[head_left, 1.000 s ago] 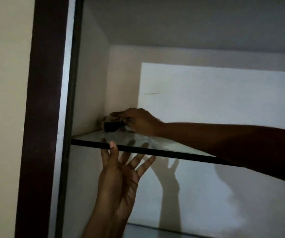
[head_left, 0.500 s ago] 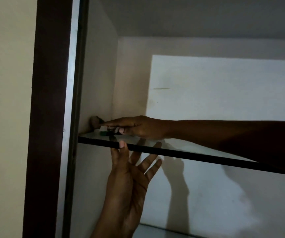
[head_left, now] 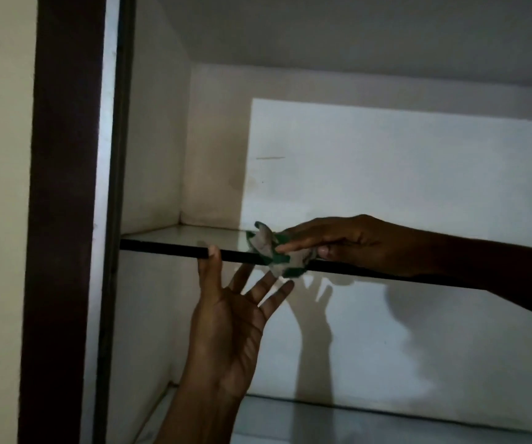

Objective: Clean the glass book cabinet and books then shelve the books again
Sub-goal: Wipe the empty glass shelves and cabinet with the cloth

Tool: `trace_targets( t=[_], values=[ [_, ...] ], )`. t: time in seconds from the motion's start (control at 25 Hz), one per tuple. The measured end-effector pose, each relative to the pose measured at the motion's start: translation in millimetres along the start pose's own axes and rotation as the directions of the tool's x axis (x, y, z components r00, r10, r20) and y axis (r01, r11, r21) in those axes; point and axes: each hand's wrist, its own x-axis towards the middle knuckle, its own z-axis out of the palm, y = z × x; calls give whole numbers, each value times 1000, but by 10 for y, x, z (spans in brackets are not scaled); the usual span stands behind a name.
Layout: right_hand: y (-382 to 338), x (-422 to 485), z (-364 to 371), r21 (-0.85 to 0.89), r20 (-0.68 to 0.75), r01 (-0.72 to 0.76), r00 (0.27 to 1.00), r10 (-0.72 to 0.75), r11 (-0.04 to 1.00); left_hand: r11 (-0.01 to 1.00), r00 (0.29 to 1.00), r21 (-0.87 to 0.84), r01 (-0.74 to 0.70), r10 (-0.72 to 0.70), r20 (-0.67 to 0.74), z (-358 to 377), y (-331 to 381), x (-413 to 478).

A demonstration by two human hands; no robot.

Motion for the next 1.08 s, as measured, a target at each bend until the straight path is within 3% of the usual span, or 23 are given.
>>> trace_targets(
  t=[0.12,0.24,0.32,0.36,0.48,0.68,0.8,0.88,1.0,1.08],
  values=[
    [-25,-289,-209,52,-67,-70,995,73,996,1000,999,-1,31,-31,26,90,-145,-4],
    [230,-85,-388,56,-186,-299,934,304,953,1000,1000,4,-9,9,6,130,-174,26],
    [504,131,-371,-126,-151,-458,886,439,880,1000,1000,-20,-12,12,8,121,-179,31],
    [635,157,-295,-186,-96,-470,883,460,863,1000,1000,-21,-12,12,12,113,-178,26],
    [631,127,-166,-182,-69,-494,869,490,850,1000,1000,10,-13,13,19,106,-190,19],
    [55,-141,-162,-120,-49,-308,951,304,944,997,999,60,-54,54,-2,120,-202,10],
    [-263,-345,-83,-184,-150,-185,976,159,965,996,998,61,-61,59,26,77,-306,-97],
    [-464,-536,-47,-314,-213,-107,976,40,943,977,997,208,-37,23,69,-33,-448,-223],
    [-568,-946,179,-456,-315,-161,949,10,875,829,976,559,23,-139,165,-398,-748,-380],
    [-469,-1303,525,-425,-380,-245,922,74,871,625,947,781,-9,-244,207,-688,-958,-403]
  ],
)
